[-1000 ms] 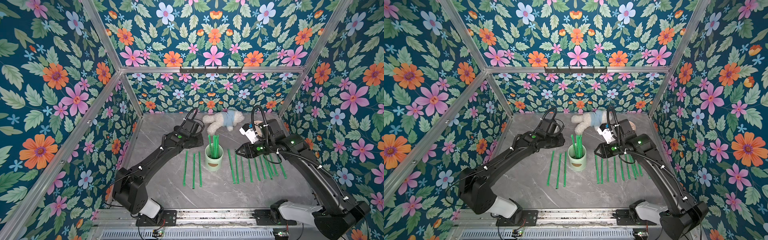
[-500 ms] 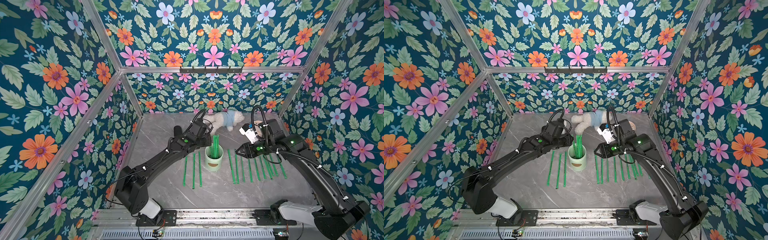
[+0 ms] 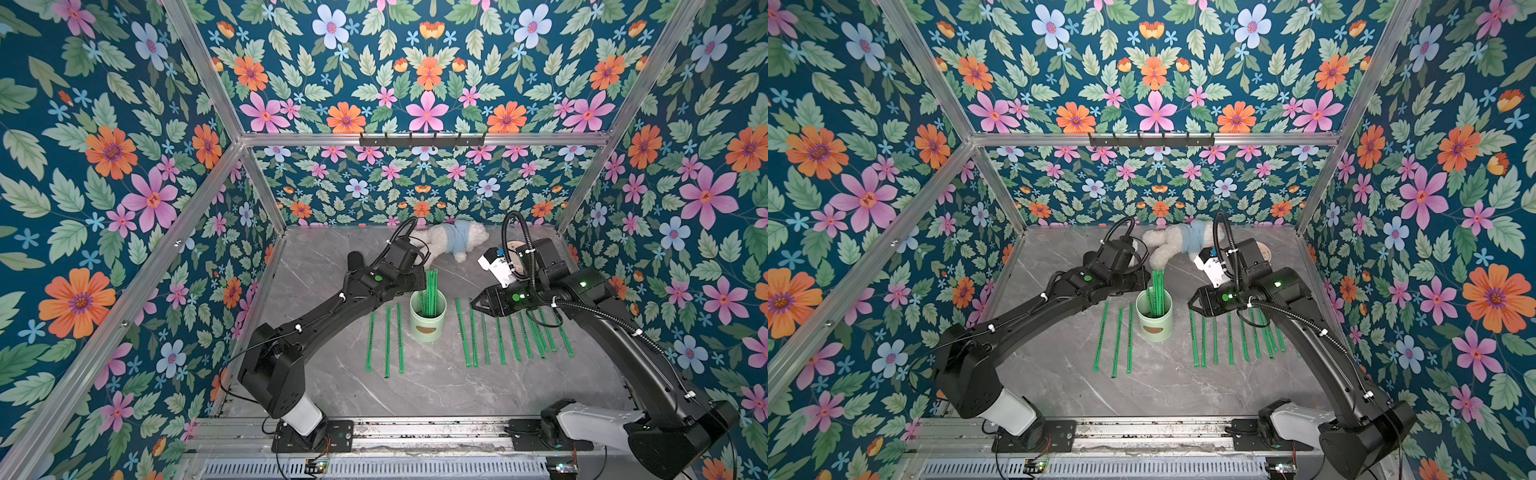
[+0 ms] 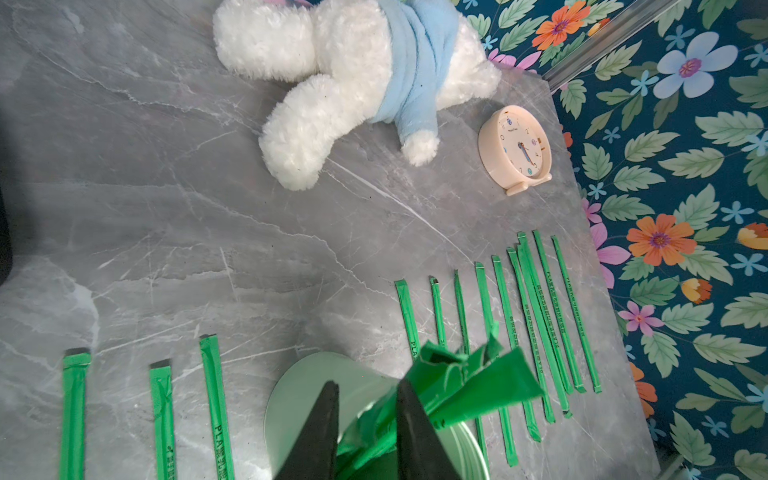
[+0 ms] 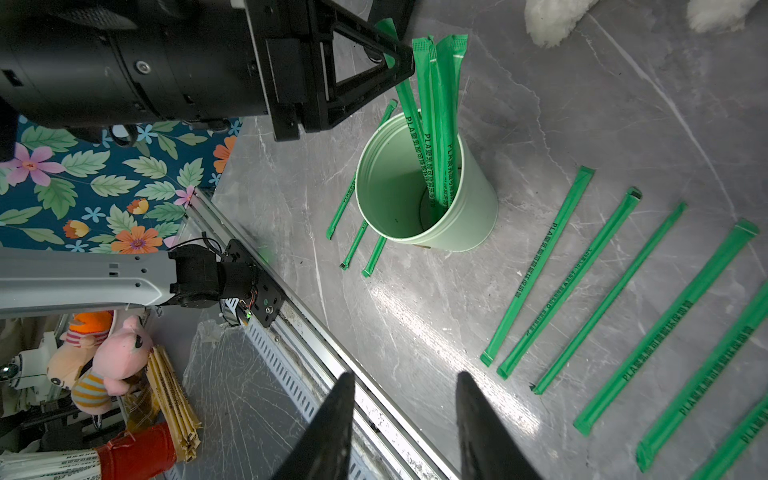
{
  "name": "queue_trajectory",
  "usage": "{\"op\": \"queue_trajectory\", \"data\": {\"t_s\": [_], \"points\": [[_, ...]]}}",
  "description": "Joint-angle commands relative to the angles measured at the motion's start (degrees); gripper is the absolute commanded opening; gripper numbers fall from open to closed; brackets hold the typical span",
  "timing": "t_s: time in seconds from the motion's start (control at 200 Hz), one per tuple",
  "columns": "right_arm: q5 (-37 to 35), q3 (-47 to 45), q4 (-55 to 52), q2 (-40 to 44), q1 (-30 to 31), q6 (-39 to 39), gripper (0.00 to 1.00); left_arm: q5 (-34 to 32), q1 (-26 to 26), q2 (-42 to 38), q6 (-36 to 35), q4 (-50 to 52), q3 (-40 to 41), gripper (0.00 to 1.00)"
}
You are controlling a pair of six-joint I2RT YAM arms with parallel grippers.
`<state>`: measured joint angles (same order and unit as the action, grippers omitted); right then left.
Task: Take the straws out of the storage container
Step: Pick up the straw from the container.
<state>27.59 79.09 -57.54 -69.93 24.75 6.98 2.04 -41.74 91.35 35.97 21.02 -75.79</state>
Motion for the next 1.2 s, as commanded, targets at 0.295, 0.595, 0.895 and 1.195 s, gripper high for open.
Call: {"op": "queue_trajectory", "data": {"t_s": [0.295, 0.595, 0.895, 1.195], "points": [[-0.3, -0.4, 1.3, 0.0, 0.0, -0.2, 0.42, -0.5, -0.6, -0.1, 0.9, 0.5, 0.7, 0.24], [-0.1, -0.4, 1.2, 0.0, 0.0, -0.2, 0.42, -1.2, -0.9, 0.3, 1.1, 0.5, 1.2, 0.15], [0.0, -0.4, 1.3, 0.1, 0.0, -0.2, 0.42, -2.0, -0.9, -0.3, 1.0, 1.2, 0.3, 0.08], [0.3, -0.1, 1.3, 0.1, 0.0, -0.1, 0.42, -5.2, -0.9, -1.6, -0.9, 10.8, -5.7, 0.08]]}}
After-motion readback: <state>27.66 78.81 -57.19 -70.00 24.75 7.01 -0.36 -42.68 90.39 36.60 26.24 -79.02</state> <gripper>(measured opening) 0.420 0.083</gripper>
